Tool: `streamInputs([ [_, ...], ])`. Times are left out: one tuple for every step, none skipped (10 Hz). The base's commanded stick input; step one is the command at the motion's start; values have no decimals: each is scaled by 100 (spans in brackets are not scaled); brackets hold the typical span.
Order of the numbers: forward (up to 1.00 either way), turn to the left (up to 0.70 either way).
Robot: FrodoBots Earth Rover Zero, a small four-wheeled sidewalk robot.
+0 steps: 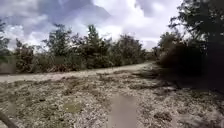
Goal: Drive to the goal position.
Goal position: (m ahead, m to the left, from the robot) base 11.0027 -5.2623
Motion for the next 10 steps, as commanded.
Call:
streamInputs([
  [85, 0],
  [85, 0],
  [85, 0],
  [85, 0],
  [85, 0],
  [85, 0],
  [85, 0],
  [85, 0],
  [85, 0],
  [85, 0],
])
